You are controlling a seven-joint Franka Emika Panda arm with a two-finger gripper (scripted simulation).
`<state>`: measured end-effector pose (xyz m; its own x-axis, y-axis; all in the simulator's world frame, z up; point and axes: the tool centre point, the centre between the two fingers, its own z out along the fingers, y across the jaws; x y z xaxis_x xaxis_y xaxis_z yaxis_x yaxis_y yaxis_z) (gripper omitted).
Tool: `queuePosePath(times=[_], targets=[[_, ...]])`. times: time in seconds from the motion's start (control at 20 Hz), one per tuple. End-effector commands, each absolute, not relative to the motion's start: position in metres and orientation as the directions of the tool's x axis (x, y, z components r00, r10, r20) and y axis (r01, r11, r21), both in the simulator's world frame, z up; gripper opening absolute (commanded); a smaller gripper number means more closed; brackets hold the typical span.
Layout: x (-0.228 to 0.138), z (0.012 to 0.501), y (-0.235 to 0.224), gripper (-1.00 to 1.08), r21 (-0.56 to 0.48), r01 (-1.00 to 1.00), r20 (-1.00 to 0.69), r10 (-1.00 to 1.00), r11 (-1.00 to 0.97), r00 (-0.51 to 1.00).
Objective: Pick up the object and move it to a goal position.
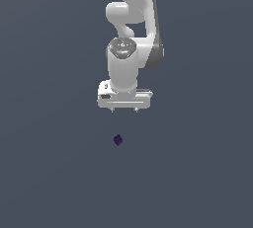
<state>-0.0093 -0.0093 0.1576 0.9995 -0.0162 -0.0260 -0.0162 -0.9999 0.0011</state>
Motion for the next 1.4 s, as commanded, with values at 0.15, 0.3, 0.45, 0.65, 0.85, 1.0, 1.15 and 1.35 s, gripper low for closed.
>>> queuePosePath(times=[0.15, 0.3, 0.45, 0.65, 0.85, 1.0, 1.15, 1.35], targets=[[-0.007, 0.16, -0.005, 1.0, -0.003, -0.007, -0.02, -0.007, -1.0, 1.0], [-0.002, 0.167, 0.008, 1.0, -0.015, 0.019, -0.003, 0.019, -1.0, 1.0], [0.001, 0.172, 0.017, 1.0, -0.023, 0.033, 0.008, 0.033, -0.999, 0.999], [0.001, 0.171, 0.017, 1.0, -0.023, 0.033, 0.008, 0.033, -0.999, 0.999], [0.003, 0.169, 0.015, 1.0, -0.021, 0.053, 0.008, 0.053, -0.998, 0.999], [0.007, 0.165, 0.013, 1.0, -0.019, 0.081, 0.008, 0.081, -0.997, 0.997], [0.012, 0.159, 0.01, 1.0, -0.016, 0.121, 0.008, 0.121, -0.993, 0.993], [0.021, 0.149, 0.004, 1.0, -0.011, 0.191, 0.007, 0.19, -0.982, 0.982]])
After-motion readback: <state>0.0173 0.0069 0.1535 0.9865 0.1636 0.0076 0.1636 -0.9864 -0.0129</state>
